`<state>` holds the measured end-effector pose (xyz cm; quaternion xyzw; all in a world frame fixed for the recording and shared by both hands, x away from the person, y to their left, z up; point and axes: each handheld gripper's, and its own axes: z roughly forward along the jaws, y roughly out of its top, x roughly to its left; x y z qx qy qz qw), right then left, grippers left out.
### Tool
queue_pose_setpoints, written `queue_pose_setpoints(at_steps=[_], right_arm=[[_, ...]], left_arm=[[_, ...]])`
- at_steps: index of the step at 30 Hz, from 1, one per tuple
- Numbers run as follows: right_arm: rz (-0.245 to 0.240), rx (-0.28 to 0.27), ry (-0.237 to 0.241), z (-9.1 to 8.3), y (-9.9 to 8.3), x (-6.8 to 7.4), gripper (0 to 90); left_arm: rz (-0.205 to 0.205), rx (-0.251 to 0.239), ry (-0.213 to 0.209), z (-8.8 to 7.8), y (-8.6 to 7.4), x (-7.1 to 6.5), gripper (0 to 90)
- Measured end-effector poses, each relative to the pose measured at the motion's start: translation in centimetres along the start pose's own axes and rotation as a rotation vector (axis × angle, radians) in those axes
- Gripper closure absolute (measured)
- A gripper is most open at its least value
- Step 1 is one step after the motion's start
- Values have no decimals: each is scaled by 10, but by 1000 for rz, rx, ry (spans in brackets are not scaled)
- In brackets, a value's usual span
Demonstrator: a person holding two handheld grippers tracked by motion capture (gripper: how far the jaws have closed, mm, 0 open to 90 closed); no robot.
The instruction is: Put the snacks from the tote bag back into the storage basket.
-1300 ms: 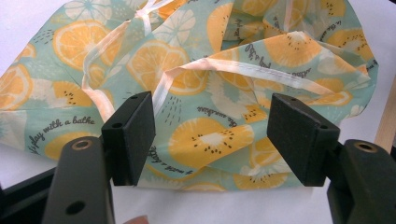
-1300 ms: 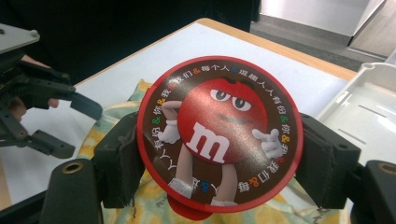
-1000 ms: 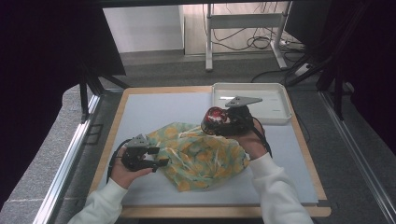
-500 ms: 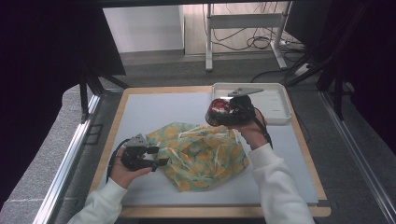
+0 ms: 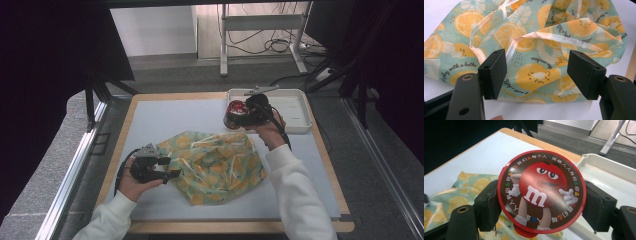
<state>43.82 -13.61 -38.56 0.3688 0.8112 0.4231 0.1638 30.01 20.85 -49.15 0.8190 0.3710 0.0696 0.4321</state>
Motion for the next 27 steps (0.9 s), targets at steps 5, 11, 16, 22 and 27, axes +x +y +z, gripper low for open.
queue_pose_setpoints(at_steps=[5, 11, 16, 22, 27], right_arm=[[20, 10, -21, 7, 0, -9, 253], [41, 11, -40, 15, 0, -19, 253], [51, 12, -64, 22, 1, -25, 253], [56, 20, -82, 28, 4, -29, 252], [54, 33, -100, 37, 3, -32, 253]], left_arm=[[0, 3, 1, 0, 0, 0, 323], [-3, 7, 1, 1, 0, 1, 323], [-3, 7, 2, 1, 0, 1, 323], [0, 9, 2, 1, 0, 0, 323], [2, 11, 3, 1, 0, 1, 322]])
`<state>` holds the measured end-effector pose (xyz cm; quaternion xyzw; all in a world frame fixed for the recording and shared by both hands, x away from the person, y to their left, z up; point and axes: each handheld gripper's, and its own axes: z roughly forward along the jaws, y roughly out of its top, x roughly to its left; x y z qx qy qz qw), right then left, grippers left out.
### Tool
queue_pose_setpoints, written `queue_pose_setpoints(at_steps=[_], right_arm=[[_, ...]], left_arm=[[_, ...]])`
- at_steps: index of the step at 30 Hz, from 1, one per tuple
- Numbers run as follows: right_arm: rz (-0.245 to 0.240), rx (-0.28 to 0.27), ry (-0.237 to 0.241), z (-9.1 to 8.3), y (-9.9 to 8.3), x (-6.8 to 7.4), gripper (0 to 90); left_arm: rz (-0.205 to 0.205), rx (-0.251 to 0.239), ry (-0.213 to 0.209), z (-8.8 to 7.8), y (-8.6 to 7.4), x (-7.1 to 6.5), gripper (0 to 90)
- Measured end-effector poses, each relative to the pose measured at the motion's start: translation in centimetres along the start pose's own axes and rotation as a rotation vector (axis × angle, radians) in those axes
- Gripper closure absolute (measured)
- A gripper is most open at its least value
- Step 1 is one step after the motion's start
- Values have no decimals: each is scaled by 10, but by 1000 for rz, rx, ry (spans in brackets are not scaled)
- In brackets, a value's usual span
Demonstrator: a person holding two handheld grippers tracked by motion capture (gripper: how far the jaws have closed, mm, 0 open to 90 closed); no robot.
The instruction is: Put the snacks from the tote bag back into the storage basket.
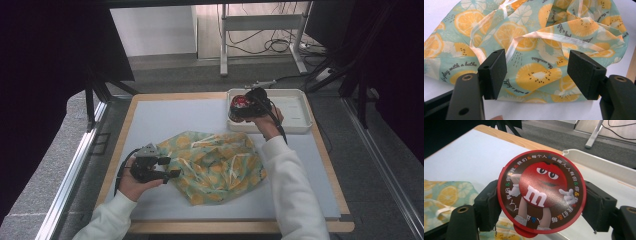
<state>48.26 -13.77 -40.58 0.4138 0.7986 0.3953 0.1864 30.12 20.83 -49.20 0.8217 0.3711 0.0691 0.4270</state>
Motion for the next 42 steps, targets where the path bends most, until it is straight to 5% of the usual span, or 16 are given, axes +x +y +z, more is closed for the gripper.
queue_pose_setpoints(at_steps=[14, 42], right_arm=[[43, 32, -57, 25, -4, -21, 253], [52, 129, -100, 70, -20, -29, 252]], left_arm=[[-5, -2, -6, 0, 0, 0, 322], [-7, -2, -3, -1, -1, 2, 319]])
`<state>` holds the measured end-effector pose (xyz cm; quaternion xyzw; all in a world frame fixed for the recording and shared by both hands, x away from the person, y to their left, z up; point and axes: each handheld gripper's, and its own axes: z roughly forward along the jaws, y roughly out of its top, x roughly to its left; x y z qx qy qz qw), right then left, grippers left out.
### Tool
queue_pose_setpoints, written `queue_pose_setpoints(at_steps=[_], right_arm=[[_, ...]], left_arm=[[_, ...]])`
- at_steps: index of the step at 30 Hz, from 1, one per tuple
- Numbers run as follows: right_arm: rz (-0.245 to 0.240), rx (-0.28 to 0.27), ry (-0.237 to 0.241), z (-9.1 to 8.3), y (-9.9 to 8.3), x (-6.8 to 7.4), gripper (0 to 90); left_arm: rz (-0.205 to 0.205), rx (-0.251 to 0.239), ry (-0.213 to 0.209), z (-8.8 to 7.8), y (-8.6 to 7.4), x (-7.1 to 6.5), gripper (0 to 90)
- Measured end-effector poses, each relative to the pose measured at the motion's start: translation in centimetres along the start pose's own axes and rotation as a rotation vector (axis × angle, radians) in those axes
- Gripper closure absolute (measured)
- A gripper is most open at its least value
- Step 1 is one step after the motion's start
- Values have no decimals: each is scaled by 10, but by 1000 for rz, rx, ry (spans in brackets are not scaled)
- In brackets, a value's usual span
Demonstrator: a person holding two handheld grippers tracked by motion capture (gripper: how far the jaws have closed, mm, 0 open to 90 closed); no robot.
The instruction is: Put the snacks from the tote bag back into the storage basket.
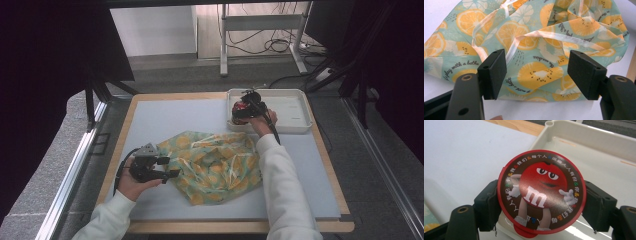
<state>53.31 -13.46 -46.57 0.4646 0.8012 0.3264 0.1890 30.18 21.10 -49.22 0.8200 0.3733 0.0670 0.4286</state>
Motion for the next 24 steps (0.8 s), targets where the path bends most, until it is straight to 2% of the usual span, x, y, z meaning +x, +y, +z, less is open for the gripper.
queue_pose_setpoints(at_steps=[9, 12, 13, 17, 24], right_arm=[[-19, 38, 6, 8, -4, 2, 247], [-18, 52, -4, 12, -6, 3, 216], [1, 36, 9, 11, -6, 3, 180], [16, 0, 9, 7, -4, 2, 140], [25, -52, 24, -8, -1, 2, 134]], left_arm=[[2, 5, 0, 1, 0, 0, 319], [3, 6, 1, 1, 0, 0, 319], [3, 6, 1, 1, 0, 0, 319], [1, 7, -1, 1, 0, 0, 319], [-5, 1, -3, 1, 1, 3, 318]])
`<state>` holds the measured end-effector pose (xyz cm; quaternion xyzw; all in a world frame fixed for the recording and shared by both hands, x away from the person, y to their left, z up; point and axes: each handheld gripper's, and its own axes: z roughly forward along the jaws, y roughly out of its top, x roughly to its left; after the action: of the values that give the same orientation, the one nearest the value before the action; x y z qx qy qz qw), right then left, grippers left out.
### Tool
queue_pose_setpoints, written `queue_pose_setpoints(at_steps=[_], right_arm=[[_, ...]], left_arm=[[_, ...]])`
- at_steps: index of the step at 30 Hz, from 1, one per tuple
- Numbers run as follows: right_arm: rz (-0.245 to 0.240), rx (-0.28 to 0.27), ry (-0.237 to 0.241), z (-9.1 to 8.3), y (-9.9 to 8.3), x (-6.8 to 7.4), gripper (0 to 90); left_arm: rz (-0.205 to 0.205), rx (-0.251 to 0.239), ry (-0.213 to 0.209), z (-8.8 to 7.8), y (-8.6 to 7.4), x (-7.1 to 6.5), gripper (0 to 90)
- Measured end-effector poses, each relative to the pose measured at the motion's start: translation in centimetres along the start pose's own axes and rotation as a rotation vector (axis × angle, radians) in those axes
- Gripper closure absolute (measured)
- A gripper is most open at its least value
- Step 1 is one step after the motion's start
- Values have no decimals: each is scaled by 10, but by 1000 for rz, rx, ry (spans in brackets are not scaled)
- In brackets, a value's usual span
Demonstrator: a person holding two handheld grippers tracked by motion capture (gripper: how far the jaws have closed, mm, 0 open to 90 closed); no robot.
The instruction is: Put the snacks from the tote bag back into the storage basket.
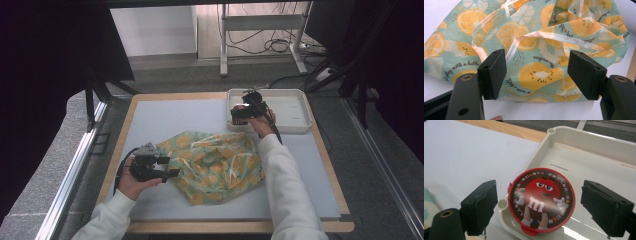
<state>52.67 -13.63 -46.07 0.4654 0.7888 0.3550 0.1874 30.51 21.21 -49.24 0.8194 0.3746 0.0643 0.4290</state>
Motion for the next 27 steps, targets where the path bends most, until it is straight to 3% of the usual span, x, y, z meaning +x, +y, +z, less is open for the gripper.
queue_pose_setpoints(at_steps=[11, 16, 27], right_arm=[[-24, -61, 30, -26, -4, 3, 133], [-37, -92, 40, -41, -16, 6, 161], [-78, -138, 133, -91, -48, 23, 205]], left_arm=[[0, 3, 5, 1, -1, 1, 319], [-3, -3, 8, 0, -3, 1, 320], [6, 1, 16, -1, -4, -1, 321]])
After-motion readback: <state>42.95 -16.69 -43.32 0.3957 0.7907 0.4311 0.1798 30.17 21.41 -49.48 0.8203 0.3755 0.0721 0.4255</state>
